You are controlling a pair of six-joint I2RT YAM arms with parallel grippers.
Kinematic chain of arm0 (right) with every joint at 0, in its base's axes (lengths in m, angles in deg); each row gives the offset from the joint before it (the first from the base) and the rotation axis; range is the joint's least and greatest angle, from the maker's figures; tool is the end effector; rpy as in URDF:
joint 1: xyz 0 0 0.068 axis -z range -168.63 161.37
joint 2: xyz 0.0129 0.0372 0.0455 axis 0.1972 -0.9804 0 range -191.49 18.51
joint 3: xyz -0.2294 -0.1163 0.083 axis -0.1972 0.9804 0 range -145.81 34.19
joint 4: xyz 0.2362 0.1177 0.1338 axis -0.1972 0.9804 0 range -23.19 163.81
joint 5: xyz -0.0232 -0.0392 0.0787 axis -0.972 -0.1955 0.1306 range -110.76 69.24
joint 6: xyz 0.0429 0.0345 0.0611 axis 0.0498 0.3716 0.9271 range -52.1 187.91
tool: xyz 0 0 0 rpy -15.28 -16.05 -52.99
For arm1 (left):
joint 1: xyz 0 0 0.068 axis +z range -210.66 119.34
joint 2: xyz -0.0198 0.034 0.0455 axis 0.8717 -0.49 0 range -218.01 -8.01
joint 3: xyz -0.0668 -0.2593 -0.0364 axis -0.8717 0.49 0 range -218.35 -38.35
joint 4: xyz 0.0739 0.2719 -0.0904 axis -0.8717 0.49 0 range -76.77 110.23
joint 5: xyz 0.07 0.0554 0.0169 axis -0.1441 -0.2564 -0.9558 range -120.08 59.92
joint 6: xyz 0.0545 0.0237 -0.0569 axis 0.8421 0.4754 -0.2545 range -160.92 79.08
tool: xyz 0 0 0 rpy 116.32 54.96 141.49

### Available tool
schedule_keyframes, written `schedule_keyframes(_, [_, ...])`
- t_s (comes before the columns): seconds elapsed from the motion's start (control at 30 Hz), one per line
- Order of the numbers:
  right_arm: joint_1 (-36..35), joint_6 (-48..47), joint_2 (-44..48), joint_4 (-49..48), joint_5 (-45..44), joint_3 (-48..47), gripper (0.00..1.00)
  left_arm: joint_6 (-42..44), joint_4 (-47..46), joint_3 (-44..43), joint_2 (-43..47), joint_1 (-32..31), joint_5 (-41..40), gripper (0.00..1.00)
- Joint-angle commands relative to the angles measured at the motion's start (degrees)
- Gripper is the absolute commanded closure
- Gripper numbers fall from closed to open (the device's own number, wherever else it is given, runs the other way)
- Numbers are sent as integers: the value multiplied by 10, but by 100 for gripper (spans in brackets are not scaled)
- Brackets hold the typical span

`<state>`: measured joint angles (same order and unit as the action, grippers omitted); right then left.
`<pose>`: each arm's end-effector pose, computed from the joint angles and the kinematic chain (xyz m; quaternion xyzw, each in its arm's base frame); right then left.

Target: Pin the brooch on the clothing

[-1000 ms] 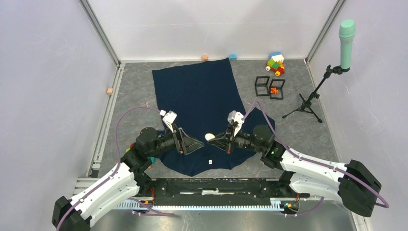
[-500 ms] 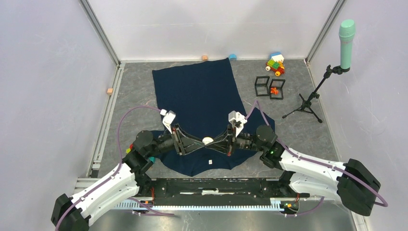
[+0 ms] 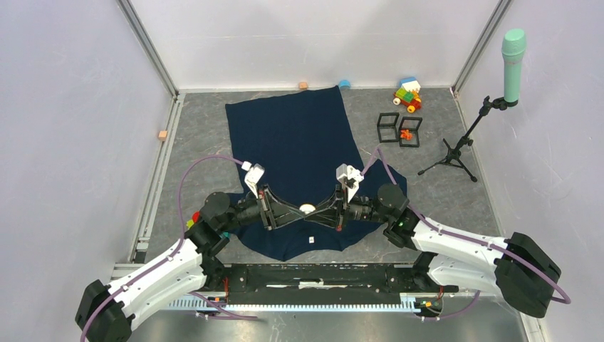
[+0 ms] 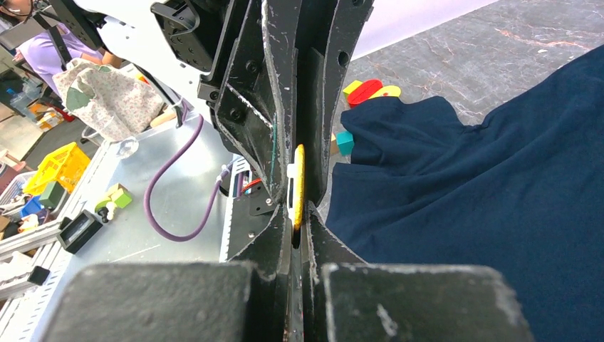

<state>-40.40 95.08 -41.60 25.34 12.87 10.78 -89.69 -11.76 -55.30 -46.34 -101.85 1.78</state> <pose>0.1448 0.2481 0.2311 -0.3461 0.5878 0.5991 0.4193 0.1508 -0.1822 0.2373 0.1562 0.6699 -0.6285 0.3631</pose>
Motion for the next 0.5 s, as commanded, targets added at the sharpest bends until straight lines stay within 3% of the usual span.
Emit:
schedule_keyframes(0.0, [-3,3,-2,-26,23,-14,100,-2,-35,-6,-5,-7,13,79])
schedule_keyframes(0.1, [-3,2,-1,-23,21,-14,100,0,-35,-5,-3,-10,16,90])
schedule_keyframes(0.3, [-3,-2,0,-10,21,-15,99,3,-42,-5,5,-13,17,98])
schedule_keyframes(0.4, [2,-4,9,1,24,-13,69,6,-33,-5,7,-13,14,98])
schedule_keyframes(0.47, [12,-8,24,15,22,-10,56,7,-24,-1,14,-13,2,98])
